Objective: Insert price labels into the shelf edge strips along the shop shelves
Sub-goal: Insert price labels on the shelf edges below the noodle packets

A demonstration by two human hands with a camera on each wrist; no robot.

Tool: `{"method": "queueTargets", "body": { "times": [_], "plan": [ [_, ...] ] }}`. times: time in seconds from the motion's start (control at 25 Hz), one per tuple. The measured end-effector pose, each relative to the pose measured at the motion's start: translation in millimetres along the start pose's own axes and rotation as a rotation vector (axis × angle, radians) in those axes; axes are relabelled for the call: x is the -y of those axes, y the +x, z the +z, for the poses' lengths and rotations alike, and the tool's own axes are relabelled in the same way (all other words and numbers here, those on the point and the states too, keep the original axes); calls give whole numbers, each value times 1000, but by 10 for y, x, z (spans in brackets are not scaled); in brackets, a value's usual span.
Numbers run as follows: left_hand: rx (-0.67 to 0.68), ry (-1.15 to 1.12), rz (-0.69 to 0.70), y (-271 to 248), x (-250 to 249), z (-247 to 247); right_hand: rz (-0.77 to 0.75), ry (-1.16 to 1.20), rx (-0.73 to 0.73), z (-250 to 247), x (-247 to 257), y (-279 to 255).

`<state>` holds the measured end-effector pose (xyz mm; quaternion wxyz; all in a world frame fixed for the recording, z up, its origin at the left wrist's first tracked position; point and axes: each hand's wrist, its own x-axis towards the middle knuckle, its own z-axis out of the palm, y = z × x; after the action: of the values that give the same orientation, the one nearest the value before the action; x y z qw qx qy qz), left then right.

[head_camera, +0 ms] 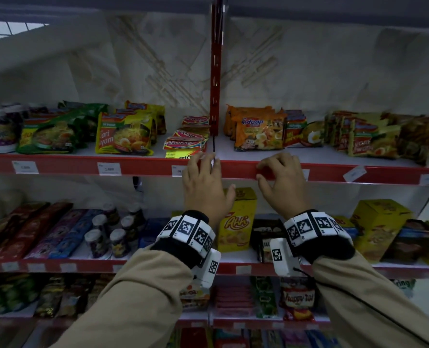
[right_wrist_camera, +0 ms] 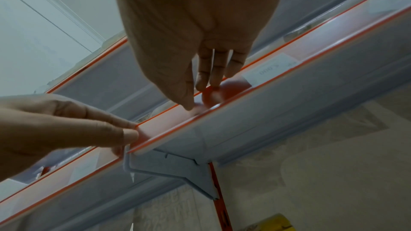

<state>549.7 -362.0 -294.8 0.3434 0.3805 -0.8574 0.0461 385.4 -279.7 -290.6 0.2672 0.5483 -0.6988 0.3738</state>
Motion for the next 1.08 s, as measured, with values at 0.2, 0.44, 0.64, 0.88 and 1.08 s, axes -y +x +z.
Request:
{"method": "queueTargets", "body": {
  "times": [0.2,0.44,0.64,0.88,1.08],
  "plan": [
    [-49,-70,-55,-66,-78,21,-58,48,-13,-2,-46,2],
    [-142,-109,-64,-166,-78,72,-170,-39,38,11,6,17],
    [-193,-47,-74,-156,-29,68,-247,-110,3,-16,-68,8],
    [-145,11,-127,-49,-151,43,-169,-195,78,-181,-259,110],
    [-108,-44,162,69,-518,161,-100,-176,92,-411,-529,80]
  ]
}}
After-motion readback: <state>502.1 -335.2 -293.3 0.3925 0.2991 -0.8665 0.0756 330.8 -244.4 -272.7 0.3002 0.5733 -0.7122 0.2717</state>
